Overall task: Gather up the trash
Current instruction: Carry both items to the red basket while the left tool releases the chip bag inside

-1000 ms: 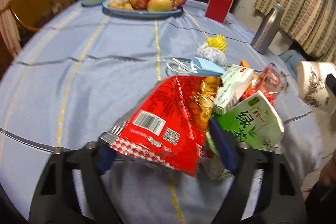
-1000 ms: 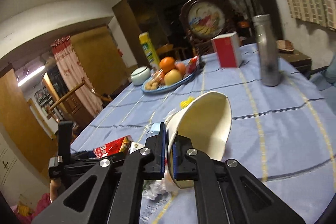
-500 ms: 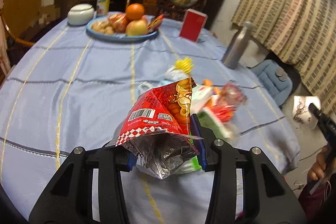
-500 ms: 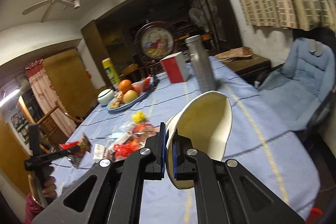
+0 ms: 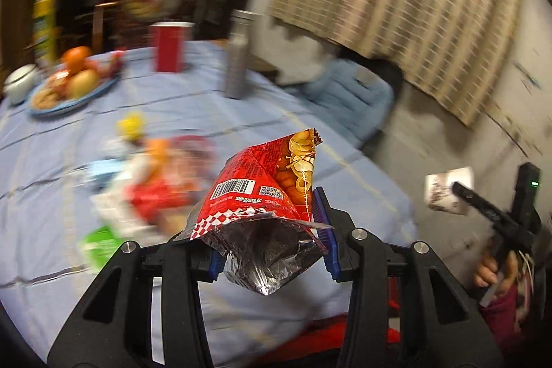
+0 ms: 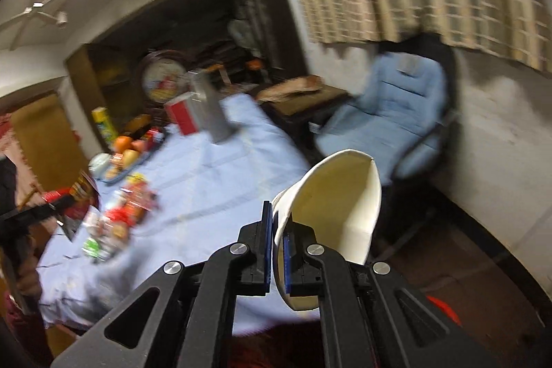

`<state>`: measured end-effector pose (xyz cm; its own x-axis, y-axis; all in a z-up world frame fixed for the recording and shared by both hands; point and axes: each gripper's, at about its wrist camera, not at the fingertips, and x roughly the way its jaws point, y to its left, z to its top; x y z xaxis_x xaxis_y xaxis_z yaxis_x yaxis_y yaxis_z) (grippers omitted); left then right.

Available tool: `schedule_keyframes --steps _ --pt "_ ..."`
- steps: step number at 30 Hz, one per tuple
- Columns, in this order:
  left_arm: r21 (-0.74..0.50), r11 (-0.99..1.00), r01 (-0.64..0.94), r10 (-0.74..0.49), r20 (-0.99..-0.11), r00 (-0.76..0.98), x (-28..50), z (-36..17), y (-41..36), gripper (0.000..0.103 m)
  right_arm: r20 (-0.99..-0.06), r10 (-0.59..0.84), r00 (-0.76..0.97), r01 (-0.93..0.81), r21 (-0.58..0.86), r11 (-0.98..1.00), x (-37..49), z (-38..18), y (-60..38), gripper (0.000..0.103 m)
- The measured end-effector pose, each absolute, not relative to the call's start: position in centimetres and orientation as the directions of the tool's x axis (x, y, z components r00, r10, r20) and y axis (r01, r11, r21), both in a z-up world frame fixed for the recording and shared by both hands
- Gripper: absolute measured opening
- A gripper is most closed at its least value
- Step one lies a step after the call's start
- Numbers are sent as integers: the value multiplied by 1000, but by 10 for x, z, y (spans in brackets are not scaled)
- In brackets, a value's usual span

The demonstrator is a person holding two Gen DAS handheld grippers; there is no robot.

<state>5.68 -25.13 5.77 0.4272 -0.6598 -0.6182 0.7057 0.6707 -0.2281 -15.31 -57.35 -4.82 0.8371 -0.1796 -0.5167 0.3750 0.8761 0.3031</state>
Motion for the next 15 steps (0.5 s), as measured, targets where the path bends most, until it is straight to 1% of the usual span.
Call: schedule_keyframes --steps 3,6,9,12,13,14,15 --pt "-230 590 774 -695 -634 341 38 53 -297 43 -588 -230 776 470 295 832 -175 -81 -600 6" --pt "-245 489 837 -718 -658 227 11 44 -352 43 -653 -242 717 541 304 784 -193 -115 -621 6" --pt "-258 398 880 -709 -695 117 -11 28 -404 43 -724 -236 648 606 302 735 -201 -153 -643 6" --pt "-252 310 917 -671 -741 23 -39 8 -459 43 -799 -169 577 639 313 703 -207 -194 -659 12" --pt "-251 285 925 -657 -754 -2 -48 2 -472 43 -812 -137 567 644 333 689 -209 -207 -664 30" --pt "-251 258 933 -638 -770 -31 -57 -8 -485 43 -817 -123 564 651 347 675 -213 -215 -668 50" --pt "-255 229 940 -613 -787 -64 -66 -20 -503 44 -819 -116 561 661 359 659 -217 -223 -671 53"
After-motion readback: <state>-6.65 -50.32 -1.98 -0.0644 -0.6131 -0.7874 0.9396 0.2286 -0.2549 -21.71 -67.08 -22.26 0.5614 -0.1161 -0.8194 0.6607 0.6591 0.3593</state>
